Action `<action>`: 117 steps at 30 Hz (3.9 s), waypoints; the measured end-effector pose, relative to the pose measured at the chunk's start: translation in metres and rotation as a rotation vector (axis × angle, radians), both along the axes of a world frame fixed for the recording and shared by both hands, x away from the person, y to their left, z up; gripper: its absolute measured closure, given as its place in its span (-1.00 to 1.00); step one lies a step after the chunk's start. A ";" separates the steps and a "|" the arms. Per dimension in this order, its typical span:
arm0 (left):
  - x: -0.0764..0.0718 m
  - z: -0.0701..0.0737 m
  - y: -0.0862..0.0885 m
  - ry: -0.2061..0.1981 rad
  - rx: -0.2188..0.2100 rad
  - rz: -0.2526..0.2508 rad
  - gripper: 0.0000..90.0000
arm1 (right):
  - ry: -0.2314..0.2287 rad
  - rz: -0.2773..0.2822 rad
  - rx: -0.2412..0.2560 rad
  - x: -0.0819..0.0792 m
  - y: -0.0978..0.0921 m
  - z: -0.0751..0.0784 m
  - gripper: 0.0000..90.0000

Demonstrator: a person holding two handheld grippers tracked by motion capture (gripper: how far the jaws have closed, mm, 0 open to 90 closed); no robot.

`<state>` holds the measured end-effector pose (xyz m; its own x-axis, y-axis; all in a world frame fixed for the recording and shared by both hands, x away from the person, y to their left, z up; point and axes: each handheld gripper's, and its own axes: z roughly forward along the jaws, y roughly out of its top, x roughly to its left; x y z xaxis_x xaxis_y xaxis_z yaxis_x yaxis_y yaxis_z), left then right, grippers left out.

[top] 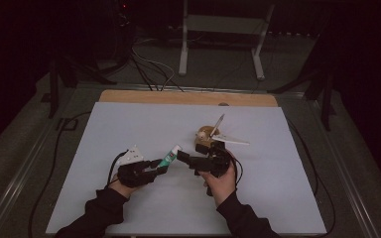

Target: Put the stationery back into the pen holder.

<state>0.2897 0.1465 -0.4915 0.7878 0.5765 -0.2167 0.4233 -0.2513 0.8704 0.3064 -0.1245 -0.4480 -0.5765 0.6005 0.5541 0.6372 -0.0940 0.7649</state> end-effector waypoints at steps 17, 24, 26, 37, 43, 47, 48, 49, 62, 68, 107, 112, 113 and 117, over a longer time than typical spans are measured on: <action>-0.003 -0.003 -0.005 -0.031 -0.014 -0.015 0.48 | 0.218 0.045 0.008 0.003 0.016 -0.019 -0.13; -0.004 -0.004 -0.007 -0.042 -0.035 -0.059 0.48 | 0.264 0.022 0.050 0.007 0.012 -0.021 0.04; -0.004 -0.005 -0.008 -0.041 -0.032 -0.067 0.48 | 0.272 0.017 0.060 0.008 0.011 -0.021 0.12; -0.003 -0.009 -0.009 -0.032 -0.038 -0.097 0.48 | 0.310 0.026 0.084 0.010 0.010 -0.021 0.42; -0.002 -0.009 -0.007 -0.025 -0.069 -0.117 0.47 | 0.273 0.037 0.061 0.007 0.012 -0.015 0.45; 0.000 -0.009 -0.007 0.006 -0.050 -0.118 0.33 | 0.233 0.042 0.045 0.005 0.014 -0.010 0.45; 0.000 -0.009 -0.007 0.006 -0.050 -0.118 0.30 | 0.233 0.042 0.045 0.005 0.014 -0.010 0.45; 0.000 -0.009 -0.008 0.014 -0.035 -0.114 0.30 | 0.229 0.042 0.046 0.005 0.014 -0.009 0.45; 0.000 -0.008 -0.009 0.014 0.022 -0.053 -0.30 | 0.026 0.048 -0.132 0.004 0.006 0.010 0.45; 0.001 -0.008 -0.009 0.036 0.026 -0.039 -0.55 | -0.068 0.053 -0.217 0.000 0.003 0.018 0.45; 0.004 -0.011 0.004 -0.014 0.032 -0.045 -1.00 | -0.241 -0.068 -0.384 0.015 -0.047 0.055 0.45; 0.005 -0.011 0.004 -0.009 0.027 -0.048 -0.99 | -0.252 -0.096 -0.386 0.021 -0.054 0.062 0.45; 0.005 -0.011 0.004 -0.009 0.026 -0.048 -1.00 | -0.253 -0.099 -0.387 0.022 -0.055 0.063 0.45; 0.004 -0.011 0.003 -0.010 0.026 -0.048 -0.99 | -0.258 -0.122 -0.386 0.026 -0.060 0.066 0.45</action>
<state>0.2941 0.1498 -0.5027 0.8170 0.5430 -0.1942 0.4015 -0.2939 0.8674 0.3328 -0.1842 -0.3815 -0.5787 0.8059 0.1254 0.4243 0.1661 0.8901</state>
